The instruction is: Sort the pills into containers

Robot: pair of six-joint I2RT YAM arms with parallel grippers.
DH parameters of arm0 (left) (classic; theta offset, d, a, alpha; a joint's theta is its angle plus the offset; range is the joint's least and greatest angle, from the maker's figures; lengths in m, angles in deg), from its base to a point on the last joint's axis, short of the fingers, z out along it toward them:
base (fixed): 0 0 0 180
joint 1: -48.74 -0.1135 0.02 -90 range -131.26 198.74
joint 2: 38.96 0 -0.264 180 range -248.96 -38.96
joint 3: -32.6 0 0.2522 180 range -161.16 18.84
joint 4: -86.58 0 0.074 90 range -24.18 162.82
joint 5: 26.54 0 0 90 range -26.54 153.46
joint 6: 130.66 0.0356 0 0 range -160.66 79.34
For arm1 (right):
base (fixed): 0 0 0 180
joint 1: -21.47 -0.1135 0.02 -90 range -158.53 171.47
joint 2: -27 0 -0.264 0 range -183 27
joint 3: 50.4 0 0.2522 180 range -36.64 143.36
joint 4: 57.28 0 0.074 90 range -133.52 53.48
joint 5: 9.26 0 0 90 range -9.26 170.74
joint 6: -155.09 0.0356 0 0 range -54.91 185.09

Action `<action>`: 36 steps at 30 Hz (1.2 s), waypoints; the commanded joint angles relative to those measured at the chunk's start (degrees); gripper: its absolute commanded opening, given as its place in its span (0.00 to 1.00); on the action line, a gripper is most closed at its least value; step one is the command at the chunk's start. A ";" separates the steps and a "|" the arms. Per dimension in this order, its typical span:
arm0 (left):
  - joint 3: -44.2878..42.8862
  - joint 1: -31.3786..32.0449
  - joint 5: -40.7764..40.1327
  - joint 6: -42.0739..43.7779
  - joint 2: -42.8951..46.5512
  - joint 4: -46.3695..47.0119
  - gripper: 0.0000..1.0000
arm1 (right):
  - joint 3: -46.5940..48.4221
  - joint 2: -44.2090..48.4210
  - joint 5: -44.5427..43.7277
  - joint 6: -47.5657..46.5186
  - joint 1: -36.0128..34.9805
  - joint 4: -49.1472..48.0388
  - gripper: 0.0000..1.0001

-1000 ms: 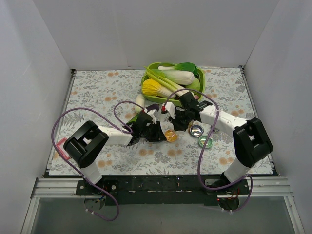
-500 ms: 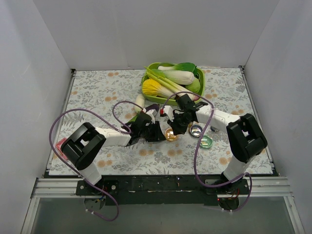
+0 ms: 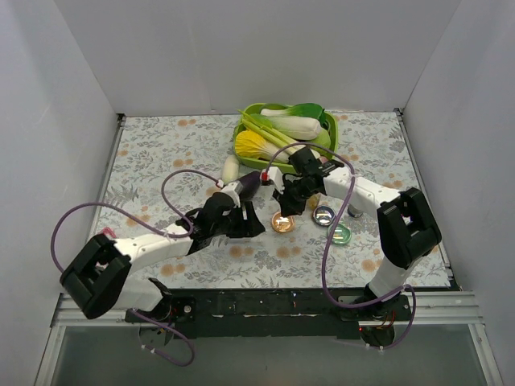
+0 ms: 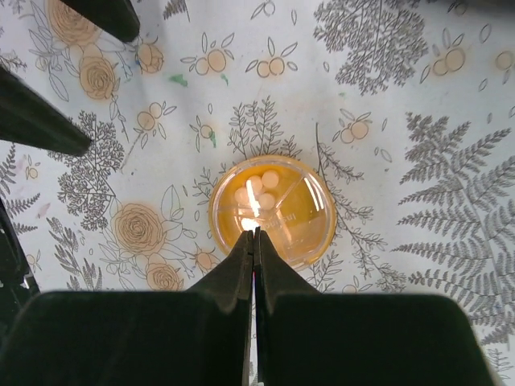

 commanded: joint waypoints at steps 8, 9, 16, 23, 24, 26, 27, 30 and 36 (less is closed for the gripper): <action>3.92 -1.58 -14.16 2.23 23.22 -9.21 0.92 | 3.87 -3.05 0.16 0.54 -0.96 0.47 0.01; 4.01 -1.67 -14.43 2.23 24.02 -10.08 0.93 | 3.43 -4.80 -0.28 0.71 -1.14 0.38 0.01; 5.32 -1.76 -15.13 1.35 29.30 -12.38 0.94 | 1.93 -10.00 -4.33 1.06 -1.67 1.35 0.01; 4.98 -1.76 -14.96 1.44 31.23 -13.08 0.94 | 5.95 -7.63 -0.65 -0.43 -1.58 4.42 0.01; 4.71 -1.85 -14.78 1.44 31.41 -13.08 0.95 | 6.93 -6.58 -0.03 -1.30 -1.58 5.91 0.01; 4.62 -1.85 -14.08 1.53 32.72 -12.64 0.98 | 10.00 -5.09 1.38 -2.10 -1.58 7.41 0.02; 4.62 -1.85 -13.82 1.53 33.25 -12.12 0.98 | 11.15 -3.34 1.65 -2.88 -1.49 8.55 0.03; 4.19 -1.85 -12.41 1.97 35.89 -11.67 0.98 | 14.84 1.14 2.96 -4.38 -1.05 10.31 0.12; -1.70 -1.93 -13.63 5.56 39.84 -18.07 0.98 | 15.65 14.59 2.18 -5.35 3.25 8.30 0.51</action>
